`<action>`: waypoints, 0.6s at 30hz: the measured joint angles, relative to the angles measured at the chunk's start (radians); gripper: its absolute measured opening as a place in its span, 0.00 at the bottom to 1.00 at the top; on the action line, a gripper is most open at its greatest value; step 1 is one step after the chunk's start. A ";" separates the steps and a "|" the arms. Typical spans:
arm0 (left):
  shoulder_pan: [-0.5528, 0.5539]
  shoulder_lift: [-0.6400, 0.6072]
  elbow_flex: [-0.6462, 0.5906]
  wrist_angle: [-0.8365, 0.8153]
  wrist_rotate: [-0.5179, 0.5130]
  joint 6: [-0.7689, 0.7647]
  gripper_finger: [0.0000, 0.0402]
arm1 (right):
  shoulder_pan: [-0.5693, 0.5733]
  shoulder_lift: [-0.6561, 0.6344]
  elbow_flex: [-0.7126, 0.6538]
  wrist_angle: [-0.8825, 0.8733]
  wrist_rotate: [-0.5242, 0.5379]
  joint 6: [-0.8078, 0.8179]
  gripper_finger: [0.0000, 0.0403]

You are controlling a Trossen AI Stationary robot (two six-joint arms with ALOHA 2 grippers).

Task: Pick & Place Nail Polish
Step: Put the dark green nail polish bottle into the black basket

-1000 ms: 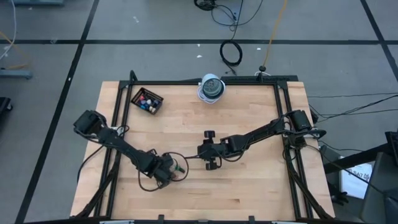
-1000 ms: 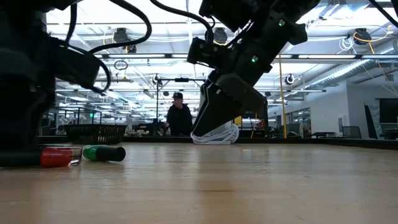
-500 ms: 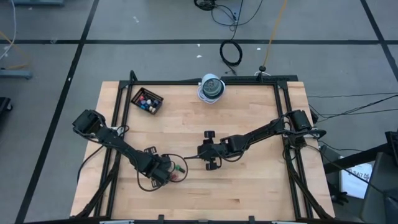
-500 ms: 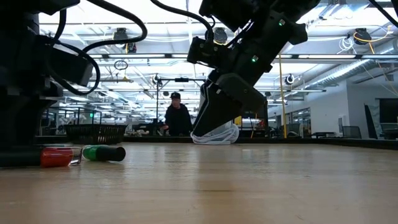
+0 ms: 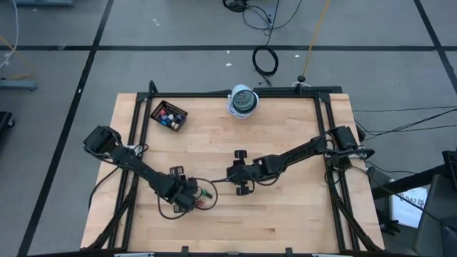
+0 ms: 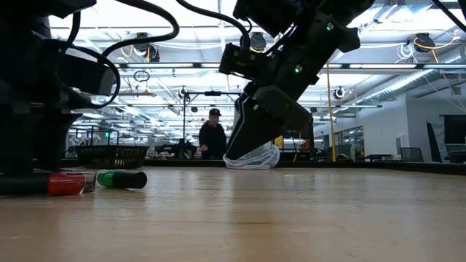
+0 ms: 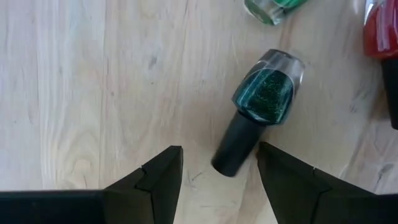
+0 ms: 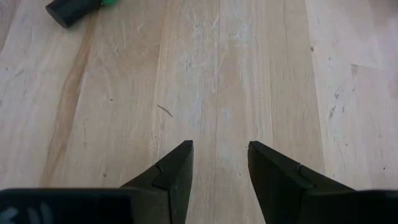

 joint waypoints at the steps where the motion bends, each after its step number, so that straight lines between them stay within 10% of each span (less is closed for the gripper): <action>1: 0.000 0.000 0.000 0.000 0.000 0.006 0.52 | 0.000 0.000 0.000 0.000 0.000 0.000 0.36; 18: -0.014 -0.001 0.001 0.057 0.003 0.129 0.52 | 0.000 0.000 0.000 0.000 0.000 0.000 0.36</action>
